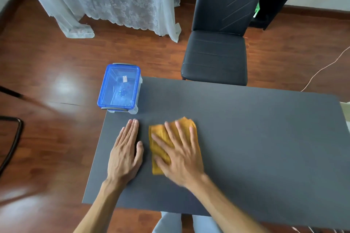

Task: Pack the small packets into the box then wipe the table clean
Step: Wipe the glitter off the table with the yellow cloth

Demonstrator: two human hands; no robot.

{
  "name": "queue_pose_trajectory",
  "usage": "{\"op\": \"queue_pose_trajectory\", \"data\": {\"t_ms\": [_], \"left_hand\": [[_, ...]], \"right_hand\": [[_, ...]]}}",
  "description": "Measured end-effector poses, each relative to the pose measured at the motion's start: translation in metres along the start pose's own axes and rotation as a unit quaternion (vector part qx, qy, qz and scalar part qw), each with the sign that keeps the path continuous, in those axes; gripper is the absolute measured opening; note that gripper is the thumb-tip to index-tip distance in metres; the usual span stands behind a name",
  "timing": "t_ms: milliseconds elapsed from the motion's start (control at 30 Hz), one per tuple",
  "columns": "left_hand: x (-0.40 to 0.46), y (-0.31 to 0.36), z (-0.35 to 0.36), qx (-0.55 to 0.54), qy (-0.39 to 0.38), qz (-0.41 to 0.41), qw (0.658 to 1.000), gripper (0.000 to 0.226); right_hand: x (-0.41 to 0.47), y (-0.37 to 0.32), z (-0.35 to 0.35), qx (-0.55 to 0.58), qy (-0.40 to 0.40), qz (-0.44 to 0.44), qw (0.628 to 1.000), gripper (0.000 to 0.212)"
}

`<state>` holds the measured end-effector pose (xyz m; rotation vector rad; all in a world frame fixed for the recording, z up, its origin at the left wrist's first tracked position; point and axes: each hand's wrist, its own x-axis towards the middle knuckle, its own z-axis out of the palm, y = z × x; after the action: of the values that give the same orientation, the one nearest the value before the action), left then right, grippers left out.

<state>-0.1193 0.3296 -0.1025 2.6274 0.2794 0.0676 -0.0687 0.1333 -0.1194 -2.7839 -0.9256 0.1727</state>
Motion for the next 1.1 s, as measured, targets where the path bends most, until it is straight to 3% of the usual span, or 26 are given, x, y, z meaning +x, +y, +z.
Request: {"op": "queue_pose_trajectory", "data": {"t_ms": [67, 167, 233, 433, 633, 733, 833, 900, 1000, 1100], "left_hand": [[-0.013, -0.008, -0.005, 0.022, -0.026, 0.042, 0.999, 0.060], [-0.029, -0.014, -0.007, 0.043, -0.044, 0.060, 0.996, 0.059], [-0.027, -0.013, -0.008, 0.045, -0.030, 0.045, 0.998, 0.059], [-0.030, -0.016, -0.005, 0.039, -0.026, 0.048, 0.998, 0.060], [-0.043, -0.020, -0.008, 0.044, -0.030, 0.045, 0.998, 0.060], [-0.047, -0.023, -0.012, 0.060, -0.045, 0.062, 0.995, 0.062], [-0.044, -0.021, -0.012, 0.072, -0.042, 0.055, 0.995, 0.062], [-0.042, -0.020, -0.010, 0.072, -0.039, 0.053, 0.995, 0.062], [-0.042, -0.025, -0.009, 0.055, -0.041, 0.052, 0.996, 0.060], [-0.041, -0.028, -0.011, 0.045, -0.040, 0.056, 0.997, 0.058]], "right_hand": [[-0.035, 0.030, -0.007, 0.006, 0.011, 0.020, 1.000, 0.062], [-0.007, 0.094, -0.031, -0.028, 0.015, 0.196, 0.980, 0.064], [0.047, 0.106, -0.041, -0.031, 0.010, 0.266, 0.963, 0.066], [0.127, 0.028, -0.019, -0.041, -0.011, 0.132, 0.990, 0.063], [-0.025, -0.023, 0.010, -0.006, 0.002, -0.005, 1.000, 0.061], [-0.051, 0.022, -0.003, -0.021, -0.005, 0.026, 0.999, 0.065], [0.023, 0.065, -0.028, -0.032, 0.010, 0.157, 0.987, 0.065], [0.089, 0.070, -0.037, -0.034, -0.005, 0.196, 0.980, 0.065], [0.136, 0.047, -0.032, -0.036, -0.009, 0.156, 0.987, 0.064], [0.100, 0.013, -0.018, -0.013, 0.012, 0.105, 0.994, 0.062]]}}
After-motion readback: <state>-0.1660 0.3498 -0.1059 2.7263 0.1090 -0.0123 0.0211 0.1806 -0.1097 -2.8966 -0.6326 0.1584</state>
